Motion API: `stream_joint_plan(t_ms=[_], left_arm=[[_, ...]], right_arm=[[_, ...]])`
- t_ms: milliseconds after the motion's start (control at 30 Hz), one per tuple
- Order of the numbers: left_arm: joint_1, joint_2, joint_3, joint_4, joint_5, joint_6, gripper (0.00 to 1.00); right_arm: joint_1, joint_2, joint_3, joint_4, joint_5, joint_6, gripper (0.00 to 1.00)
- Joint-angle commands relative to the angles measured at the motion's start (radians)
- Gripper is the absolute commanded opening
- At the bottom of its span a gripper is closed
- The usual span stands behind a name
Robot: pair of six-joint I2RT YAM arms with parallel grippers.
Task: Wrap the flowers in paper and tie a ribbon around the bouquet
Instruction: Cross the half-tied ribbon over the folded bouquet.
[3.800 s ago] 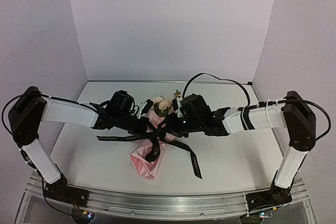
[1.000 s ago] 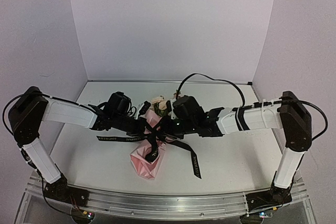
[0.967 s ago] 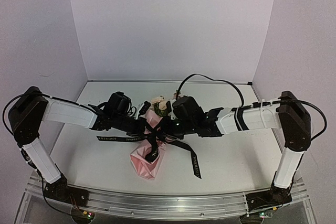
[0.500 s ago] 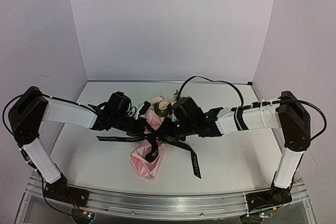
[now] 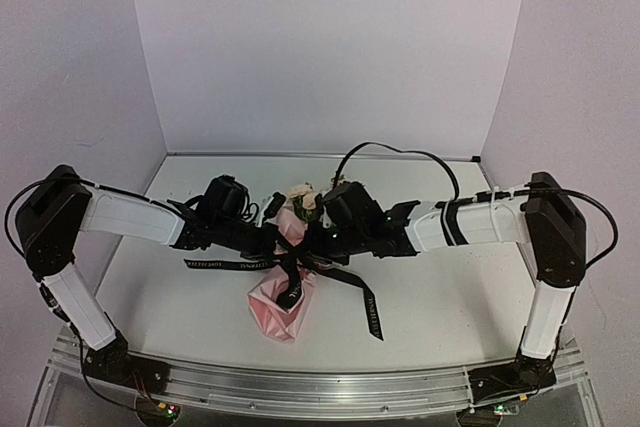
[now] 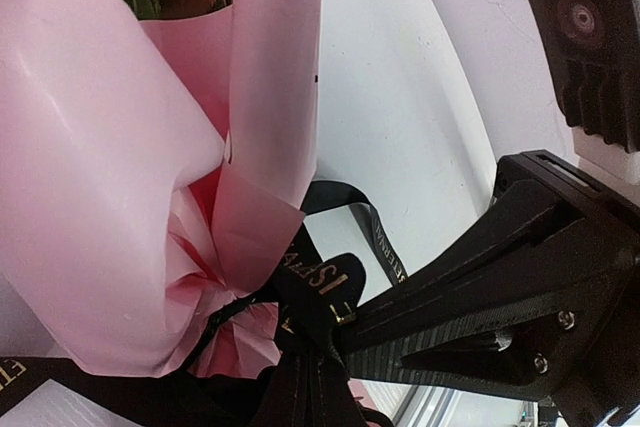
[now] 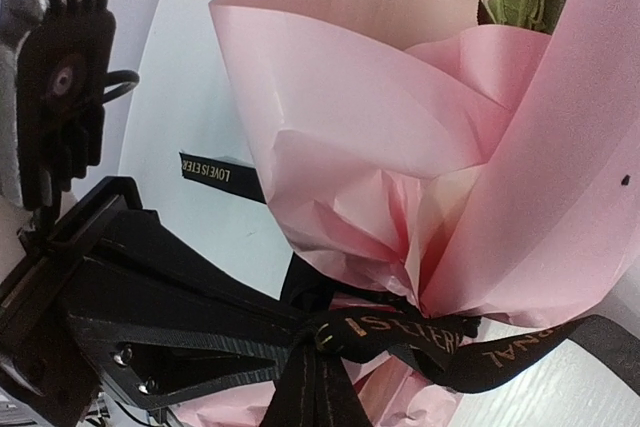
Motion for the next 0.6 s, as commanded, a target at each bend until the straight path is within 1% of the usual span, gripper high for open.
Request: stream_joint_plan(t_ms=[0, 200, 400, 500, 567], left_arm=[[0.005, -0.034, -0.017, 0.074, -0.028, -0.047, 0.01], [0.008, -0.032, -0.04, 0.117, -0.057, -0.093, 0.05], [0.008, -0.033, -0.041, 0.124, -0.064, -0.101, 0.08], [0.009, -0.03, -0.039, 0.126, -0.06, -0.103, 0.11], [0.009, -0.029, -0.037, 0.126, -0.06, -0.105, 0.11]], right_arm=[[0.006, -0.007, -0.003, 0.005, 0.031, -0.009, 0.0], [0.006, -0.029, -0.05, 0.005, 0.039, -0.002, 0.0], [0.006, -0.046, -0.083, 0.007, 0.049, -0.002, 0.0], [0.007, -0.044, -0.083, 0.007, 0.046, -0.002, 0.0], [0.007, -0.045, -0.086, 0.007, 0.047, -0.002, 0.0]])
